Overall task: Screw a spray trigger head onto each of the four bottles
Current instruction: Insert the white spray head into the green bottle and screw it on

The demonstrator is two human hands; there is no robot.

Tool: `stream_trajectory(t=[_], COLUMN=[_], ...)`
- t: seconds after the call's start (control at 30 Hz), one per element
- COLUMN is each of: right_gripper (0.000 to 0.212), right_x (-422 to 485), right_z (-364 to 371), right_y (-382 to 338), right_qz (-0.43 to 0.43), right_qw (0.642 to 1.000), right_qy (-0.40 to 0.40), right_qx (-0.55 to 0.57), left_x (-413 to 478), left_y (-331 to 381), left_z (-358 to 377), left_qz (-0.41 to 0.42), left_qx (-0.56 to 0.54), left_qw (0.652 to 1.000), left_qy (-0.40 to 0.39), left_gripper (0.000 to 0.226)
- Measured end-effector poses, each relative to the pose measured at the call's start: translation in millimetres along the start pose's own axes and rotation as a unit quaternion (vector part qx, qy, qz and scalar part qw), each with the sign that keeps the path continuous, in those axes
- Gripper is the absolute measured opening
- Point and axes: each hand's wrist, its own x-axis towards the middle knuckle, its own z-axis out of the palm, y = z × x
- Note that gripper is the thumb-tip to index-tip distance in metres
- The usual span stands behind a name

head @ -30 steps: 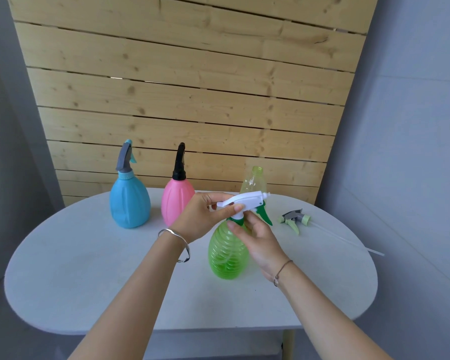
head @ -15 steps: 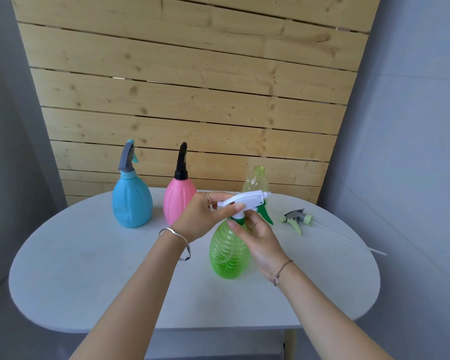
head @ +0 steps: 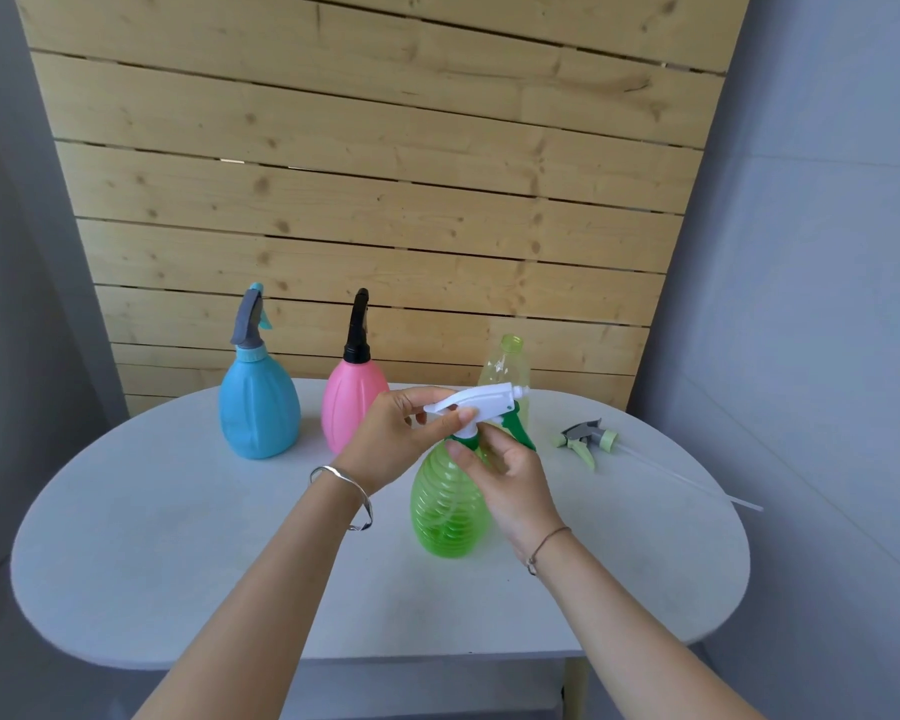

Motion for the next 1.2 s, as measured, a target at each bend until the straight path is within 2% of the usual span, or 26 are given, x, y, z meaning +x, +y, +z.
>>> stream_trajectory(t=[0.1,0.17,0.23,0.3,0.4,0.47,0.57,0.63,0.73,0.87,1.03,1.2], right_gripper=[0.028,0.028,0.033,0.042,0.041,0.046,0.054,0.056,0.056,0.046,0.016,0.017], right_x=[5.6,10.5,14.3,14.8,12.1,10.3,9.0,9.8,13.0,19.3,30.6,53.6], right_z=[-7.8,-16.7,-25.8,-32.1,-33.1,-33.0,-33.8,-32.7,-24.7,-12.9,6.1,22.1], right_y=[-11.9,-23.4,-33.5,-41.7,-44.8,-45.8,-49.6,-51.9,-55.7,-60.9,-70.2,-80.7], right_qz=[-0.003,0.015,0.04,0.063,0.072,0.068,0.051,0.044,0.036,0.026,-0.008,-0.046], right_qw=[1.0,0.998,0.985,0.969,0.973,0.984,0.99,0.989,0.986,0.987,0.995,0.993], right_qy=[0.013,0.036,0.024,0.0,-0.01,0.015,0.032,0.044,0.064,0.07,0.095,0.101], right_qx=[-0.003,0.056,0.164,0.237,0.218,0.166,0.124,0.134,0.153,0.141,0.03,-0.04], left_x=[-6.6,-13.1,-20.1,-24.6,-25.8,-26.8,-29.4,-31.8,-35.3,-36.8,-35.3,-28.0], left_y=[1.7,2.5,1.1,0.4,2.6,6.9,8.9,11.6,13.2,11.9,9.0,1.0], left_z=[-1.6,-6.7,-8.2,-4.1,5.1,7.3,5.5,3.7,2.2,-2.2,-9.0,-14.5], left_qz=[-0.073,-0.142,-0.184,-0.221,-0.222,-0.209,-0.184,-0.167,-0.143,-0.117,-0.08,-0.065], left_qx=[-0.014,-0.058,-0.113,-0.158,-0.18,-0.158,-0.122,-0.109,-0.111,-0.071,-0.026,-0.026], left_qw=[0.997,0.986,0.962,0.936,0.927,0.939,0.958,0.967,0.976,0.99,0.995,0.994], left_qy=[0.012,-0.062,-0.168,-0.222,-0.244,-0.224,-0.182,-0.16,-0.122,-0.039,0.053,0.081], left_gripper=[0.046,0.062,0.054,0.059,0.055,0.048,0.059,0.067,0.058,0.06,0.068,0.075])
